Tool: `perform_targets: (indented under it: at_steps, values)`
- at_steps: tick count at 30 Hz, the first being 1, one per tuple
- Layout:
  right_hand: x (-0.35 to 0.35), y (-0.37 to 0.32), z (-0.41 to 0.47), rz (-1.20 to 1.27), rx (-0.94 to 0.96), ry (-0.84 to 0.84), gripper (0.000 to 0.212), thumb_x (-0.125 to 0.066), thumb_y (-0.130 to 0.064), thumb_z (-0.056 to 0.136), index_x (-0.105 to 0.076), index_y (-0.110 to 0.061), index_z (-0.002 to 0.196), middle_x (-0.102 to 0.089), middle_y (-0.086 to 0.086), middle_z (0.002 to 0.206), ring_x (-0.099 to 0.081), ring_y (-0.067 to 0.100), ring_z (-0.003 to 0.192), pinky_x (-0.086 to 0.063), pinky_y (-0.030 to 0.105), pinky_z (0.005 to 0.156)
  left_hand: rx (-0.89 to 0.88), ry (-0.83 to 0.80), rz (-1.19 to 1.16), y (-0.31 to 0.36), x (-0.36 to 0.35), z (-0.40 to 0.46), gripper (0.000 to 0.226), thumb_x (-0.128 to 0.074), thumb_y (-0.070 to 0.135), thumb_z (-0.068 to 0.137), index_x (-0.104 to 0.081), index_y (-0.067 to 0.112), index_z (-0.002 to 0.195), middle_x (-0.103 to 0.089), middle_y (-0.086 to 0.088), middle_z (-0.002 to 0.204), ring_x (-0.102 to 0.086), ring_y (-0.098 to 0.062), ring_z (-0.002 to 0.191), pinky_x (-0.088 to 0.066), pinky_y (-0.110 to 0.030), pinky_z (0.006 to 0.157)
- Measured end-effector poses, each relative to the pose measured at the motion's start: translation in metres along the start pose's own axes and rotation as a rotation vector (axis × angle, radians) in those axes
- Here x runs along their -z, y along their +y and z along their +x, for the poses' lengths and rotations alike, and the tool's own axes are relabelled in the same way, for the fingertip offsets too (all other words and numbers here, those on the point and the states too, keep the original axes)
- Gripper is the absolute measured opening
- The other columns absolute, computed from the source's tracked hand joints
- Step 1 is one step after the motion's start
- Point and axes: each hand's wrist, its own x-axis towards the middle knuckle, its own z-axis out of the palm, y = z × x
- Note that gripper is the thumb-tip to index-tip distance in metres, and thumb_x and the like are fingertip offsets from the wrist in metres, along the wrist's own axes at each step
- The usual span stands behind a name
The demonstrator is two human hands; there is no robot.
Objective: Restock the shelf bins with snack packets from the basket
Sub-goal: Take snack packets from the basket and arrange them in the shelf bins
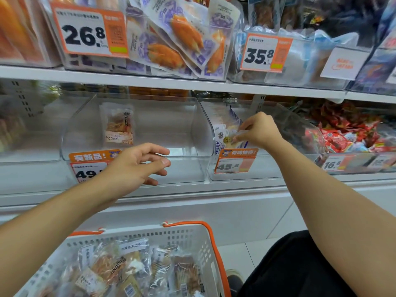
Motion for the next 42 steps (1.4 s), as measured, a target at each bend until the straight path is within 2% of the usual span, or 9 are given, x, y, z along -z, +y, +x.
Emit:
perform_targets:
  at_steps: [12,17,22,28,31,34,36,38,42]
  values:
    - [0.000,-0.007,-0.004,-0.016,-0.033,0.127,0.040,-0.092,-0.037,0.064,-0.077,-0.014,0.093,-0.072,0.003,0.088,-0.066,0.020,0.079,-0.058,0.037,0.074,0.008,0.003,-0.004,0.000,0.009,0.000,0.019,-0.064,0.020,0.093,-0.066,0.023,0.111,-0.075,0.001,0.099,-0.072,-0.015,0.091,-0.057,-0.031,0.071]
    - [0.013,-0.023,-0.015,-0.075,0.094,0.226,0.044,-0.089,-0.029,0.071,-0.073,-0.015,0.109,-0.073,0.003,0.106,-0.066,0.022,0.095,-0.057,0.042,0.085,-0.003,0.012,0.026,-0.001,0.013,-0.004,0.019,-0.065,0.019,0.092,-0.066,0.024,0.110,-0.075,0.002,0.098,-0.072,-0.013,0.089,-0.057,-0.025,0.065]
    - [0.002,-0.066,-0.039,-0.204,0.363,0.298,0.029,-0.082,-0.031,0.078,-0.071,-0.022,0.103,-0.068,-0.002,0.103,-0.063,0.019,0.094,-0.056,0.041,0.078,0.022,0.030,0.065,-0.012,0.034,-0.016,0.019,-0.065,0.018,0.092,-0.066,0.024,0.110,-0.075,0.000,0.097,-0.072,-0.015,0.088,-0.056,-0.029,0.068]
    - [0.037,-0.029,-0.036,-0.010,0.058,-0.013,0.031,-0.090,-0.028,0.069,-0.076,-0.013,0.092,-0.073,0.003,0.088,-0.067,0.018,0.083,-0.053,0.032,0.079,0.052,0.016,0.075,-0.028,0.050,-0.033,0.018,-0.065,0.017,0.092,-0.066,0.024,0.108,-0.075,0.000,0.096,-0.072,-0.016,0.087,-0.056,-0.030,0.070]
    - [0.039,-0.009,-0.034,-0.058,0.004,-0.060,0.027,-0.073,-0.034,0.088,-0.077,-0.010,0.099,-0.074,0.007,0.096,-0.067,0.019,0.087,-0.051,0.031,0.081,0.061,-0.019,0.097,-0.029,0.046,-0.034,0.017,-0.064,0.017,0.092,-0.066,0.024,0.108,-0.075,0.001,0.095,-0.072,-0.014,0.086,-0.057,-0.030,0.071]
    - [0.029,-0.003,-0.030,0.001,-0.199,-0.360,0.051,-0.047,-0.049,0.100,-0.071,-0.007,0.114,-0.069,0.008,0.108,-0.064,0.025,0.098,-0.058,0.036,0.074,0.064,-0.031,0.098,-0.026,0.039,-0.030,0.017,-0.064,0.016,0.093,-0.066,0.024,0.108,-0.075,0.001,0.095,-0.072,-0.014,0.085,-0.057,-0.029,0.069]
    - [0.024,-0.002,-0.027,0.046,-0.264,-0.483,0.059,-0.035,-0.055,0.102,-0.070,-0.009,0.116,-0.066,0.006,0.116,-0.058,0.028,0.112,-0.059,0.043,0.084,0.063,-0.031,0.094,-0.025,0.035,-0.026,0.017,-0.064,0.016,0.093,-0.066,0.024,0.108,-0.075,0.001,0.096,-0.072,-0.015,0.086,-0.057,-0.030,0.069]
    - [0.022,0.001,-0.024,0.089,-0.284,-0.471,0.060,-0.033,-0.056,0.102,-0.072,-0.011,0.113,-0.069,0.004,0.118,-0.058,0.026,0.116,-0.051,0.046,0.099,0.059,-0.031,0.087,-0.025,0.030,-0.023,0.017,-0.064,0.017,0.092,-0.066,0.023,0.108,-0.074,0.000,0.097,-0.072,-0.015,0.085,-0.057,-0.030,0.069]
    - [0.020,0.005,-0.020,0.430,-0.396,-0.392,0.032,-0.054,-0.031,0.102,-0.074,-0.007,0.104,-0.076,0.008,0.103,-0.070,0.024,0.096,-0.055,0.038,0.093,0.064,-0.029,0.075,-0.027,0.026,-0.019,0.017,-0.064,0.017,0.092,-0.066,0.023,0.108,-0.075,0.001,0.097,-0.072,-0.017,0.085,-0.058,-0.030,0.069]
